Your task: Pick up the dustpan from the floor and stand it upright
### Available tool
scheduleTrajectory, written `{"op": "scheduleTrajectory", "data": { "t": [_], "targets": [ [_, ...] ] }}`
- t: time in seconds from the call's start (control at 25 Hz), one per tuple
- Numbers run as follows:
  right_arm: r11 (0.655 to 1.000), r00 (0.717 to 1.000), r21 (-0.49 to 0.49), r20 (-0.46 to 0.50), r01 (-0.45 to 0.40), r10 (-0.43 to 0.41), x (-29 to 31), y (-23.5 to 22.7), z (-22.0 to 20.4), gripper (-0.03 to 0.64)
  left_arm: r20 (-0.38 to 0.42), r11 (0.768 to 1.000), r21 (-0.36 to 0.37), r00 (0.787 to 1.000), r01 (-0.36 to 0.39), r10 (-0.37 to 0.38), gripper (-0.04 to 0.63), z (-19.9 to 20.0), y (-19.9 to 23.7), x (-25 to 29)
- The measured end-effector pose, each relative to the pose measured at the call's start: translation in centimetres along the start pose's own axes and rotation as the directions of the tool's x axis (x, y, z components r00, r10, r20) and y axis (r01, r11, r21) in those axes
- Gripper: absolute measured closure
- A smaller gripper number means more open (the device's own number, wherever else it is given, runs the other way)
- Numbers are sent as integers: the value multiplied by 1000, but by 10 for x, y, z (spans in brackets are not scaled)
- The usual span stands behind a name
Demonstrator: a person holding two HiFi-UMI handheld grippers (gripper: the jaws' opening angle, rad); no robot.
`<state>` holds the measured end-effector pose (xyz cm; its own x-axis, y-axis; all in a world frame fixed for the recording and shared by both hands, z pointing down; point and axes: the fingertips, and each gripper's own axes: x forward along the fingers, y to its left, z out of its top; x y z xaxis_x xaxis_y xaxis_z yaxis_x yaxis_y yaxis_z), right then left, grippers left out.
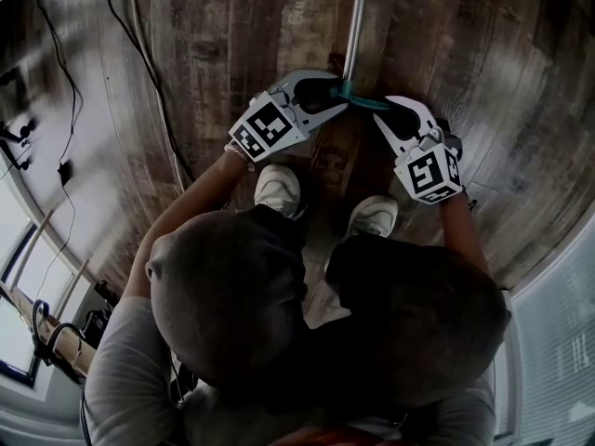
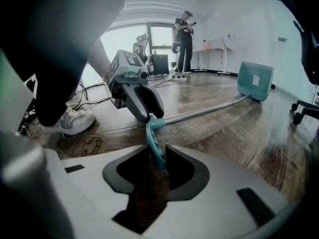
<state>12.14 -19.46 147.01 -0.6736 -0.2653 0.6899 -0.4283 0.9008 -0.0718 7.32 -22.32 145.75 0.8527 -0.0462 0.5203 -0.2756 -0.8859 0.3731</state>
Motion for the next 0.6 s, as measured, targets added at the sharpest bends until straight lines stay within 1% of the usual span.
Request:
{"op": "scheduleTrajectory", "data": {
  "t": [0.16, 0.28, 0.44, 0.6],
  "targets": [
    [1000, 1000, 18, 21, 9, -9, -10, -5, 16, 517, 35, 999, -36, 999, 14, -13, 437, 15, 2, -10],
    [999, 999, 38, 39, 23, -24, -23, -8, 35, 517, 55, 999, -46, 998, 22, -20, 437, 34, 0, -23],
    [997, 996, 64, 80, 32, -37, -48, -8, 72, 515, 66, 999, -41, 998, 22, -19, 434, 66, -11, -45],
    [996, 991, 81, 122, 38, -47, -78, -10, 115, 515, 97, 998, -58, 995, 19, -14, 430, 106, -21, -73]
  ]
}}
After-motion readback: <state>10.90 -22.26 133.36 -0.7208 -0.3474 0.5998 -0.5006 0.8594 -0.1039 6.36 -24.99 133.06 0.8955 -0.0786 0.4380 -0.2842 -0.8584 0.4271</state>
